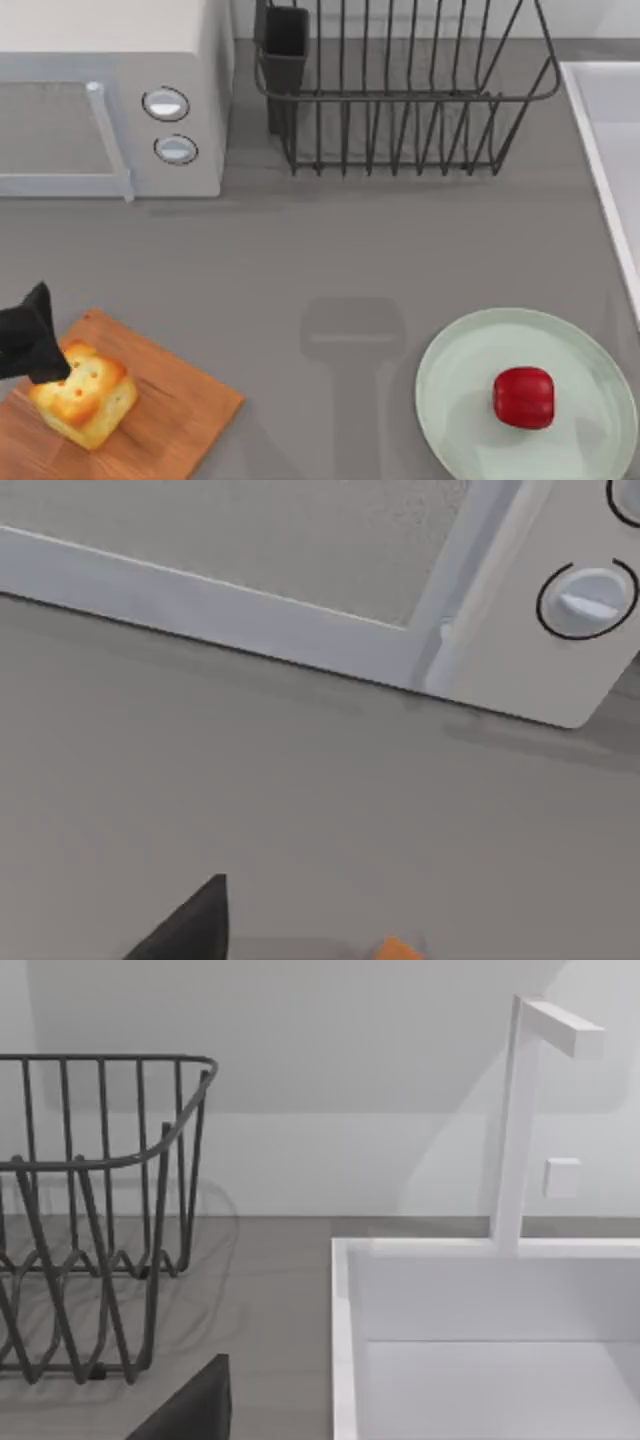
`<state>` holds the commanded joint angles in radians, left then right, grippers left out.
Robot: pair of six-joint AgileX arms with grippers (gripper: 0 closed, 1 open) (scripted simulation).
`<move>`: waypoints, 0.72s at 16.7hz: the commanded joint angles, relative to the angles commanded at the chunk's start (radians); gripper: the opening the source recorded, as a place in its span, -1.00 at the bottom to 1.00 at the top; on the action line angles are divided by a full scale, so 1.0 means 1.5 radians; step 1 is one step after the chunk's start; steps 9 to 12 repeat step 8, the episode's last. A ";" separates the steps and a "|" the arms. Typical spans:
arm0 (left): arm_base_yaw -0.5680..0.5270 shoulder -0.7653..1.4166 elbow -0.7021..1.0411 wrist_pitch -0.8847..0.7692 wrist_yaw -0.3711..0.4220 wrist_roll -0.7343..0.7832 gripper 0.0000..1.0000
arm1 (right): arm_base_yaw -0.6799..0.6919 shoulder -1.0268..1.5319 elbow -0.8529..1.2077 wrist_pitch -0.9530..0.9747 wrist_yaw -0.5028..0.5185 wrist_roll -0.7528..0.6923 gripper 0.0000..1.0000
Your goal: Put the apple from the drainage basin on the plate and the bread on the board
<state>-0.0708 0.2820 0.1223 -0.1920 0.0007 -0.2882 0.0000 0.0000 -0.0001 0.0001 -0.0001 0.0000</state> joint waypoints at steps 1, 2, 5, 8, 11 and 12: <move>0.011 -0.047 -0.020 0.028 0.000 0.049 1.00 | 0.000 0.000 0.000 0.000 0.000 0.000 1.00; 0.020 -0.088 -0.038 0.053 0.000 0.090 1.00 | 0.000 0.000 0.000 0.000 0.000 0.000 1.00; 0.042 -0.169 -0.073 0.112 0.000 0.173 1.00 | 0.000 0.000 0.000 0.000 0.000 0.000 1.00; 0.047 -0.188 -0.082 0.128 0.000 0.192 1.00 | 0.000 0.000 0.000 0.000 0.000 0.000 1.00; 0.047 -0.188 -0.082 0.128 0.000 0.192 1.00 | 0.000 0.000 0.000 0.000 0.000 0.000 1.00; 0.047 -0.188 -0.082 0.128 0.000 0.192 1.00 | 0.000 0.000 0.000 0.000 0.000 0.000 1.00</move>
